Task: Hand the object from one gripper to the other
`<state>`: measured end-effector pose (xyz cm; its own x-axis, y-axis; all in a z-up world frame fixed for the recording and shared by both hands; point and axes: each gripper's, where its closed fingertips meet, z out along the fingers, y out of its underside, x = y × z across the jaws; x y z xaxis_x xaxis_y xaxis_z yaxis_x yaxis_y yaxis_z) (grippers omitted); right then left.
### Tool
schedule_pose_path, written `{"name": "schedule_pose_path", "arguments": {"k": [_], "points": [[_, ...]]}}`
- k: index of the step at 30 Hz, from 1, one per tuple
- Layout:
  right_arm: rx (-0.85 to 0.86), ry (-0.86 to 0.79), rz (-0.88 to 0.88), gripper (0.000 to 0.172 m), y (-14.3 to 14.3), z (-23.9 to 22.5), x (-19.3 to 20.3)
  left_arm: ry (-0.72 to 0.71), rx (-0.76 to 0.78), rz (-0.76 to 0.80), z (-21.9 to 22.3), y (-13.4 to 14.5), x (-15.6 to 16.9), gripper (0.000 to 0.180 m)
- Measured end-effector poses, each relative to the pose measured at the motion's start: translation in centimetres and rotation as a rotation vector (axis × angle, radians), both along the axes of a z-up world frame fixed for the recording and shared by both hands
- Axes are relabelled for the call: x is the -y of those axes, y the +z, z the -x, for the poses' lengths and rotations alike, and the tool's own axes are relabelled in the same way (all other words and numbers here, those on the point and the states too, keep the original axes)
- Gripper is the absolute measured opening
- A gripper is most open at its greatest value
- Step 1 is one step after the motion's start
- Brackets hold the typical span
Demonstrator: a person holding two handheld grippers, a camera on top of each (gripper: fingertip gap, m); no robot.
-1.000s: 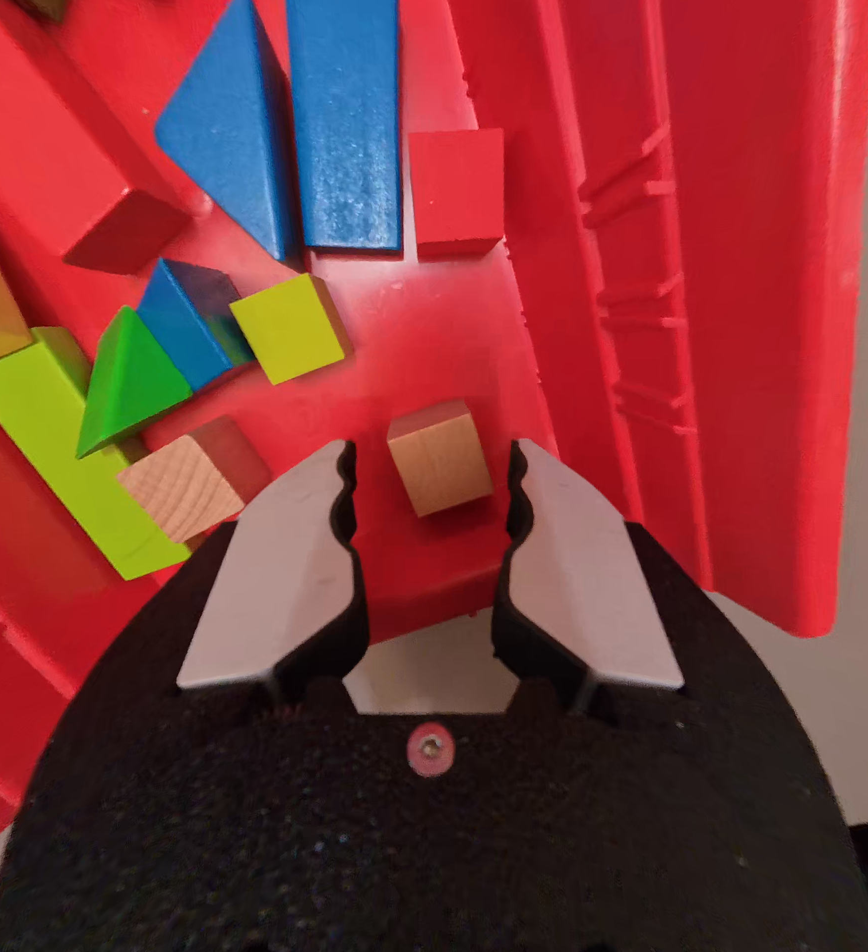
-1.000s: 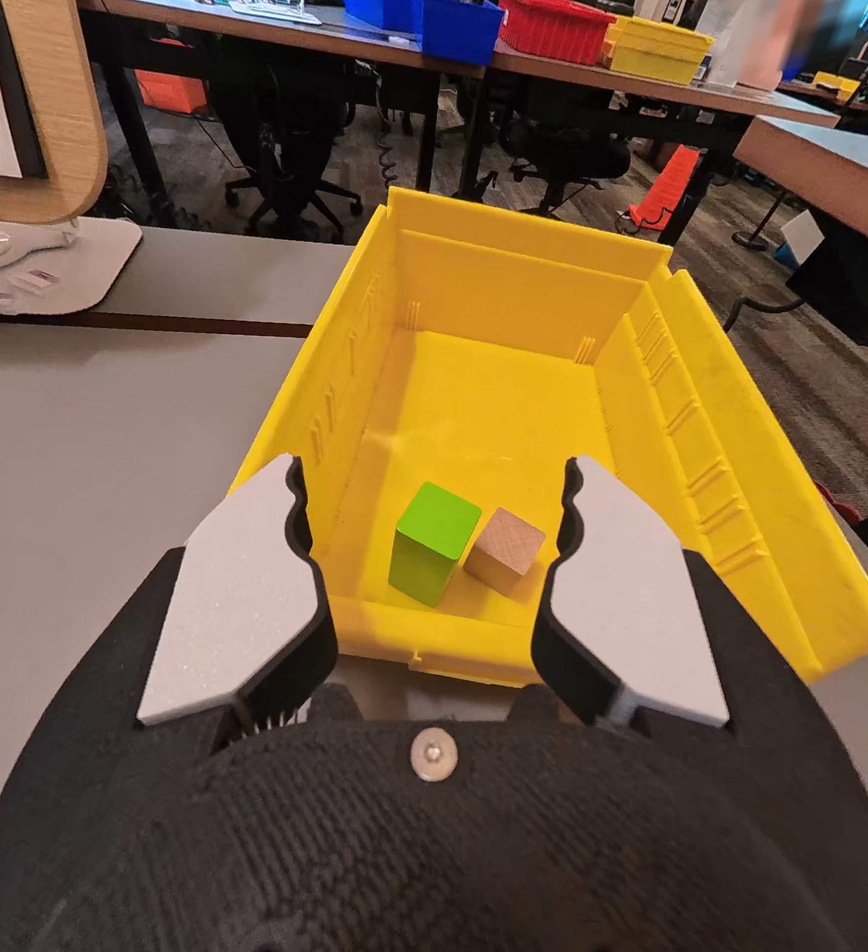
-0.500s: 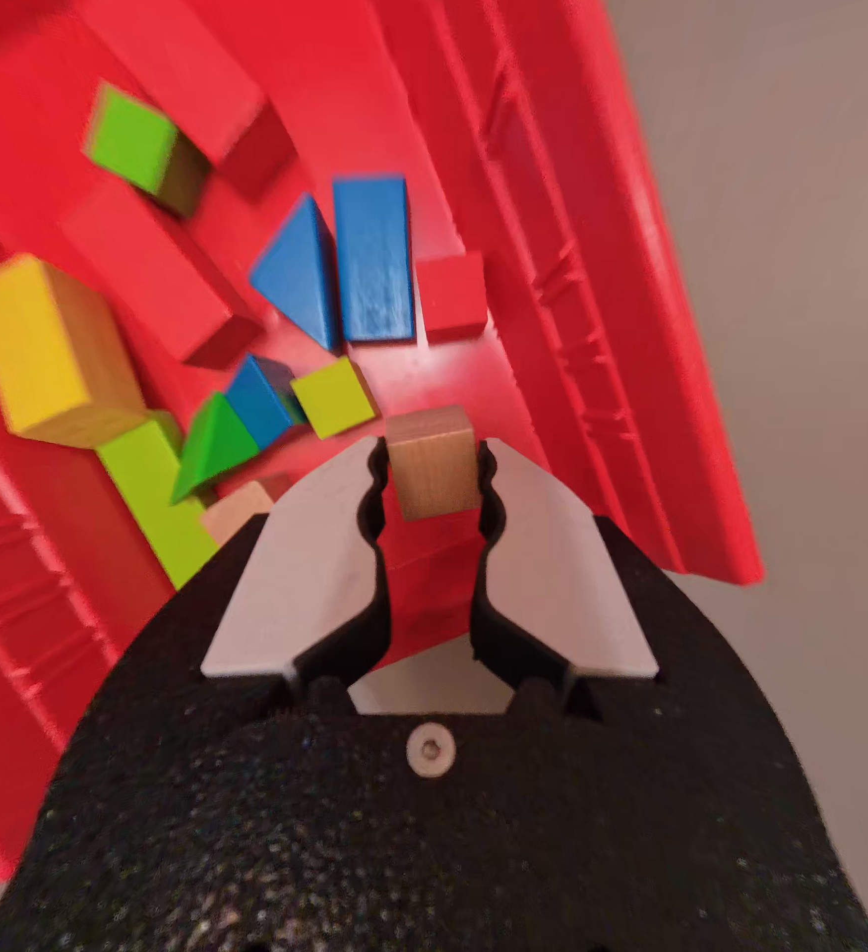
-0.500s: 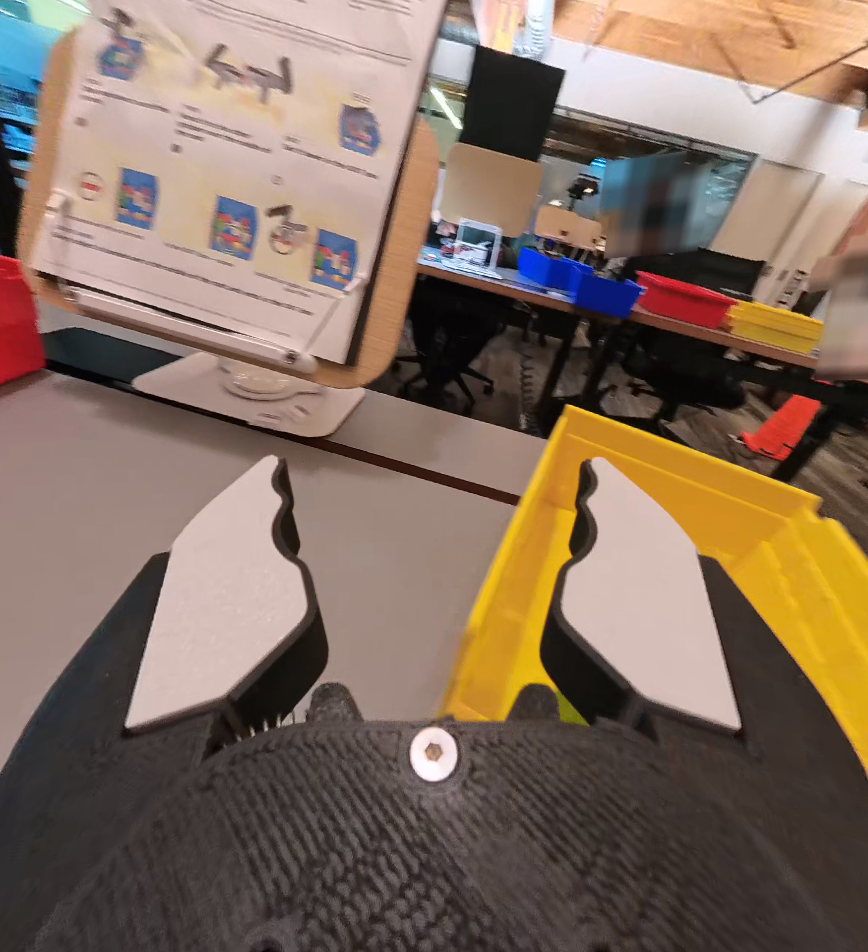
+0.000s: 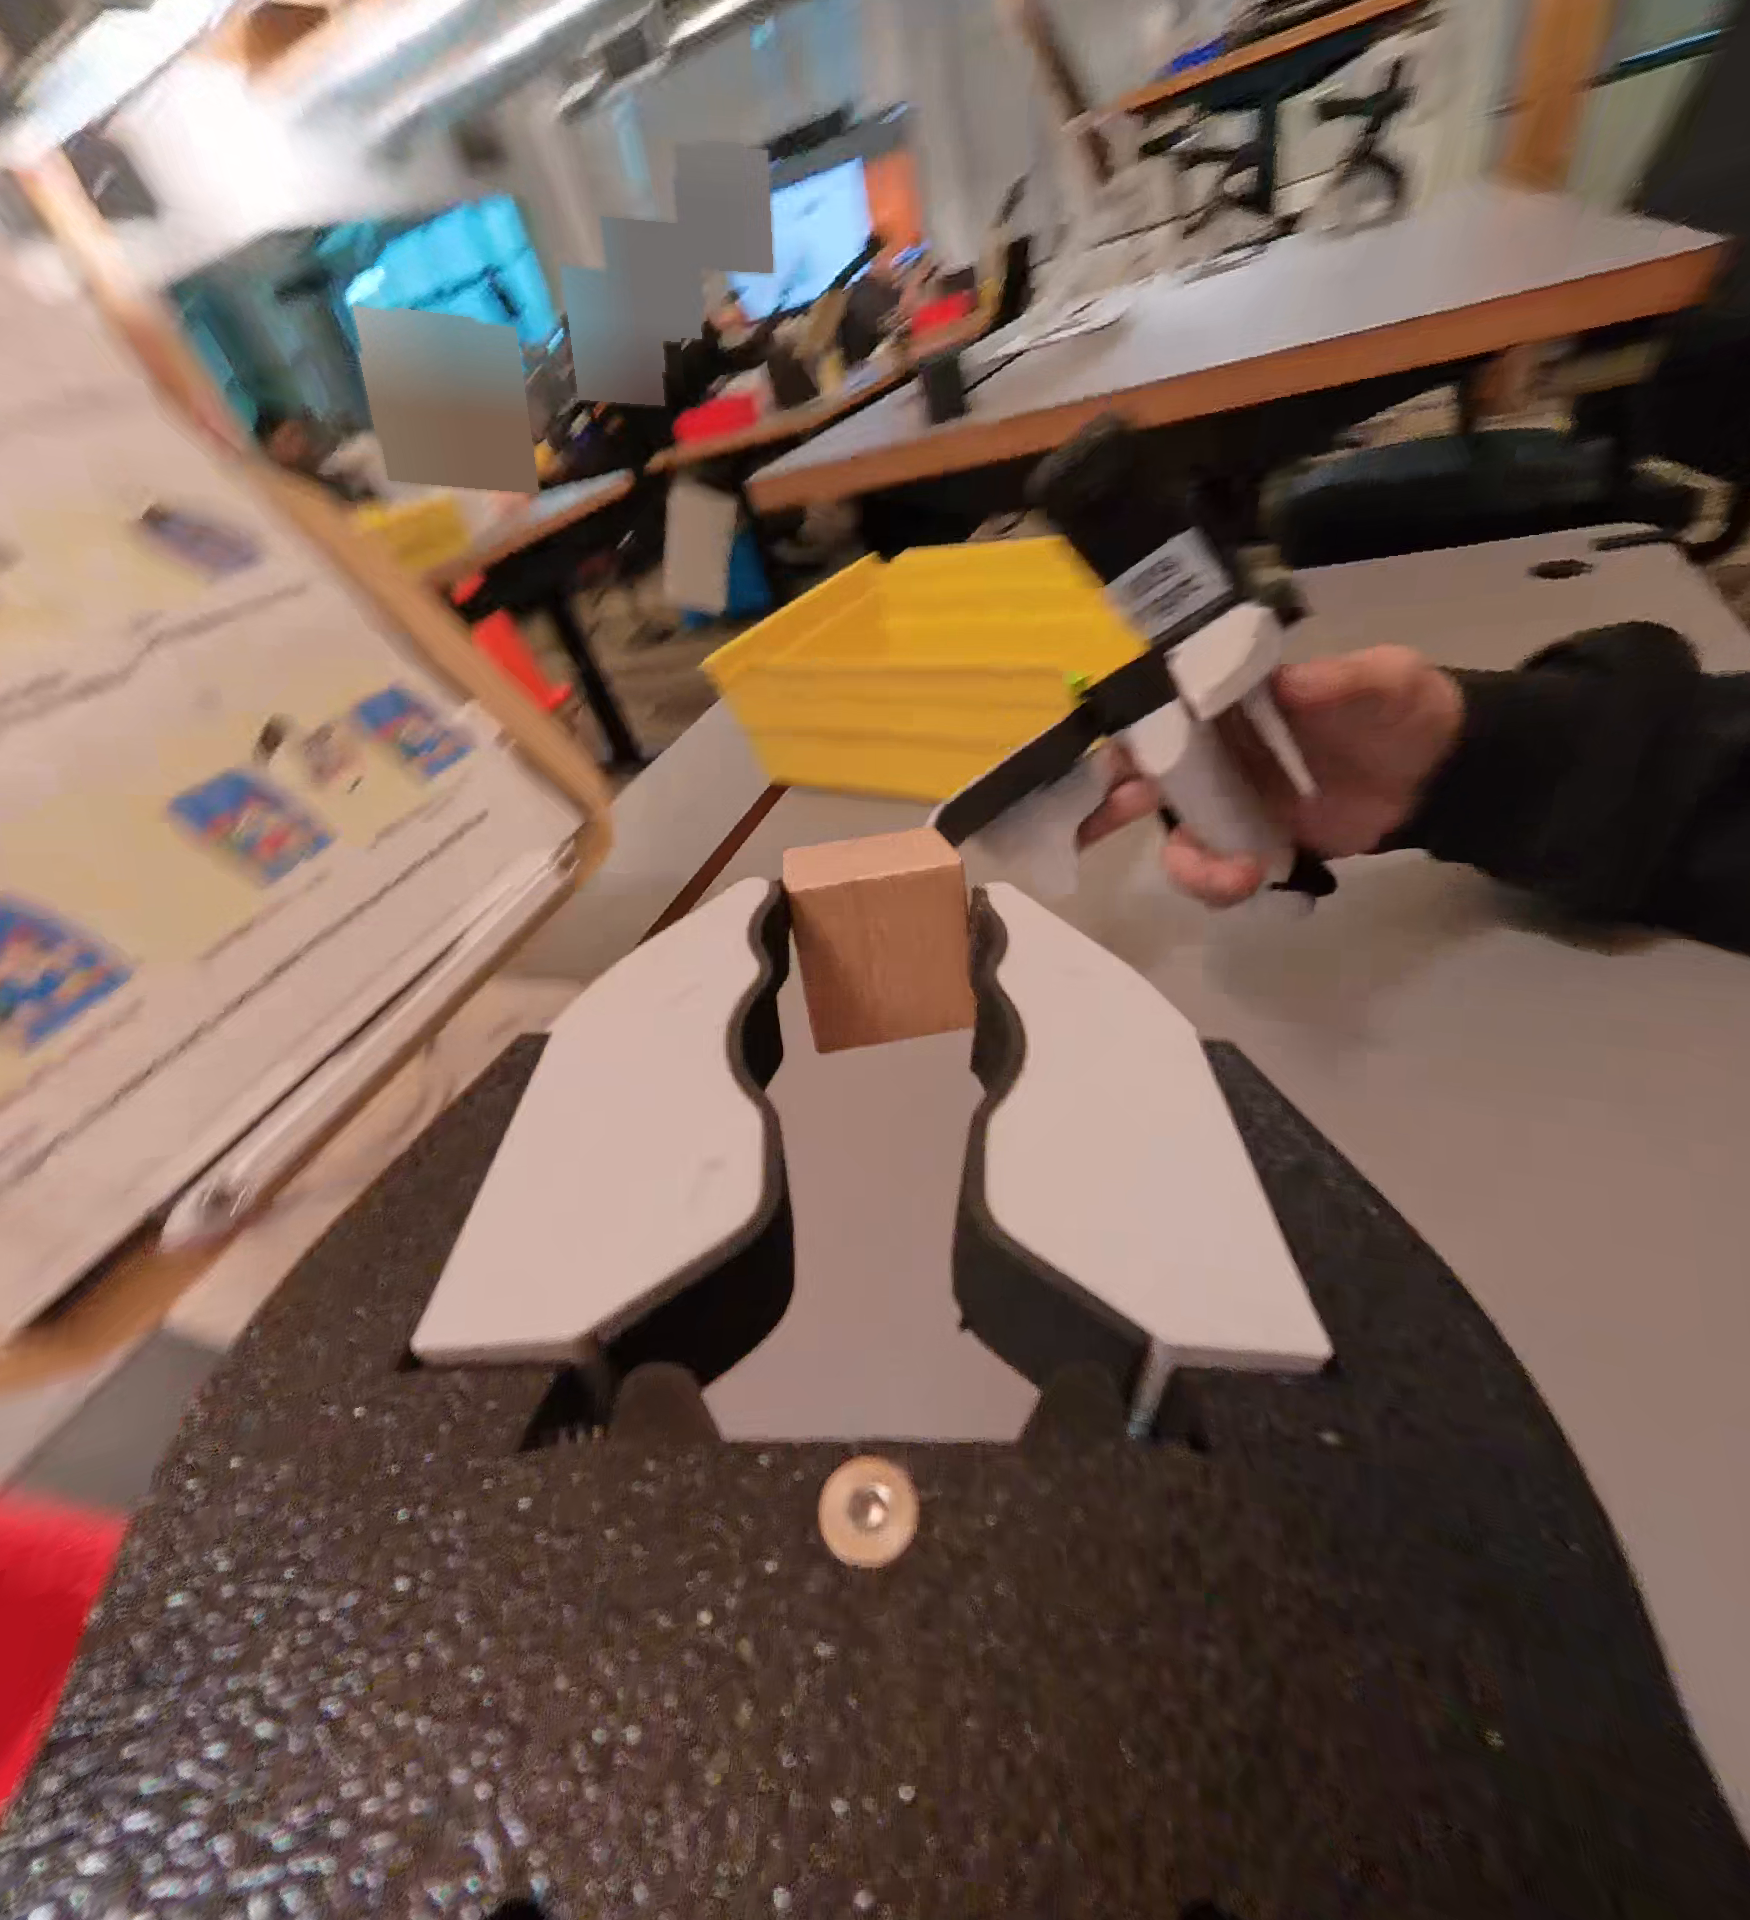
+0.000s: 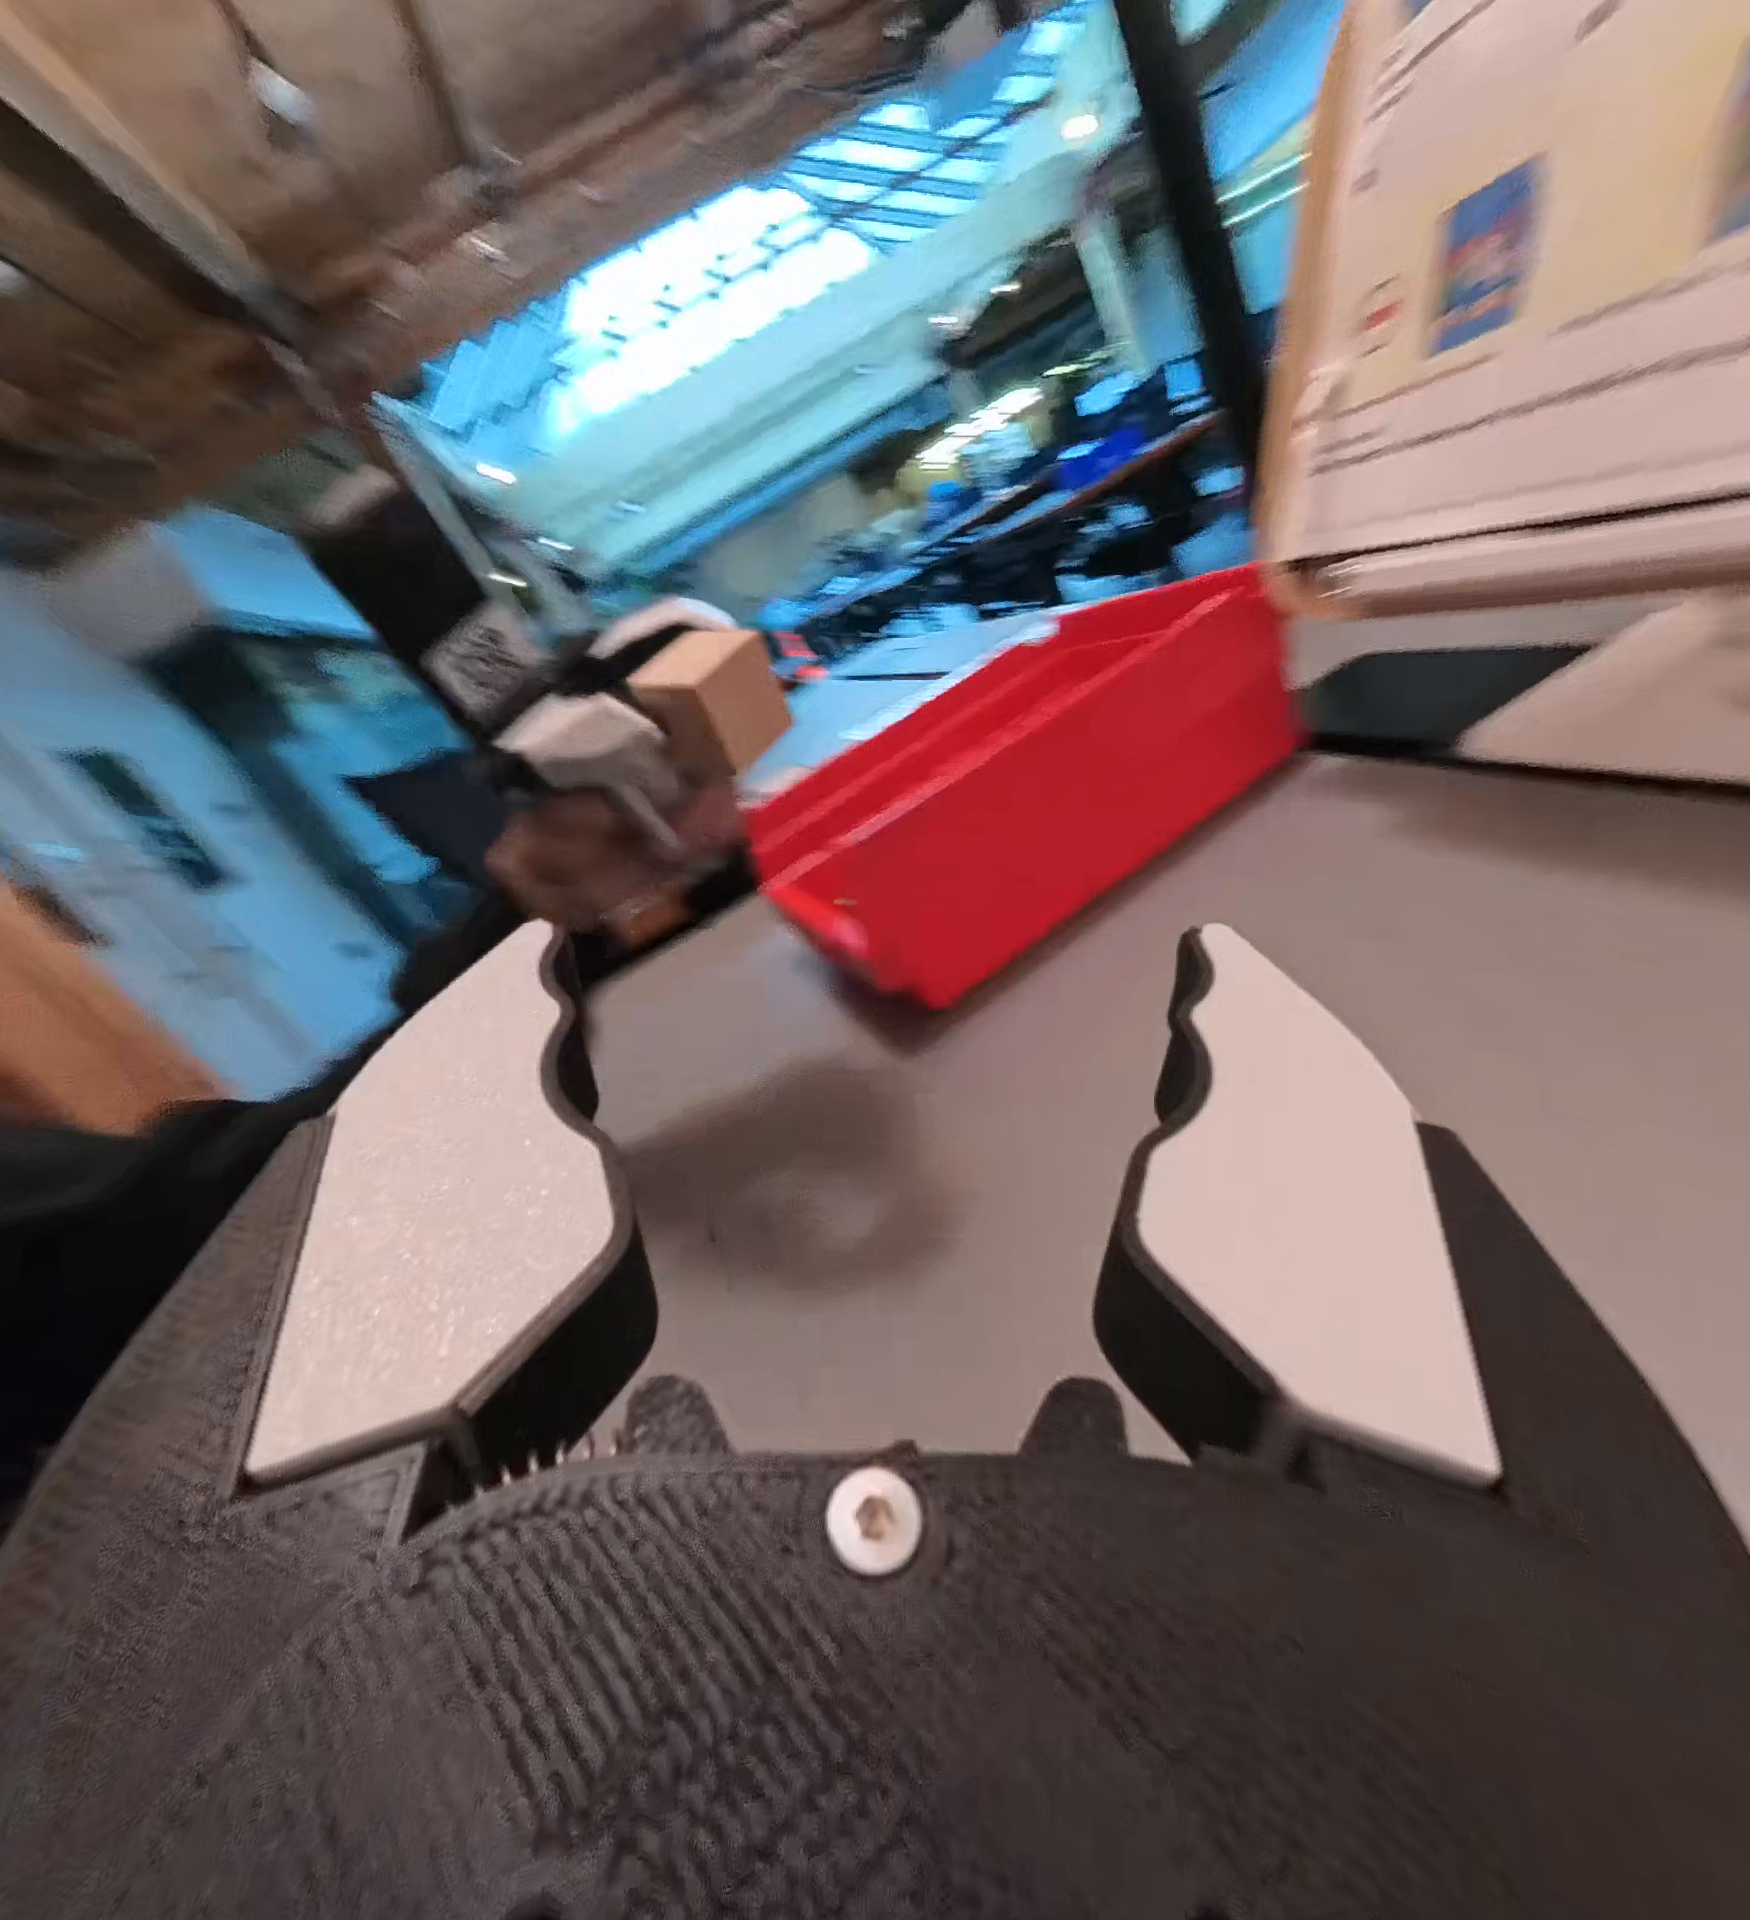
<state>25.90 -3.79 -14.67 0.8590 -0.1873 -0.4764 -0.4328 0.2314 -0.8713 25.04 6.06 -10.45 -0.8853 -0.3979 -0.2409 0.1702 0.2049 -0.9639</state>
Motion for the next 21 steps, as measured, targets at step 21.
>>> {"name": "schedule_pose_path", "arguments": {"k": [21], "points": [[-0.330, 0.508, -0.275, 0.040, 0.3, 4.9, -3.3, -0.405, 0.211, -0.224, 4.4, -5.0, 10.0, 0.032]]}}
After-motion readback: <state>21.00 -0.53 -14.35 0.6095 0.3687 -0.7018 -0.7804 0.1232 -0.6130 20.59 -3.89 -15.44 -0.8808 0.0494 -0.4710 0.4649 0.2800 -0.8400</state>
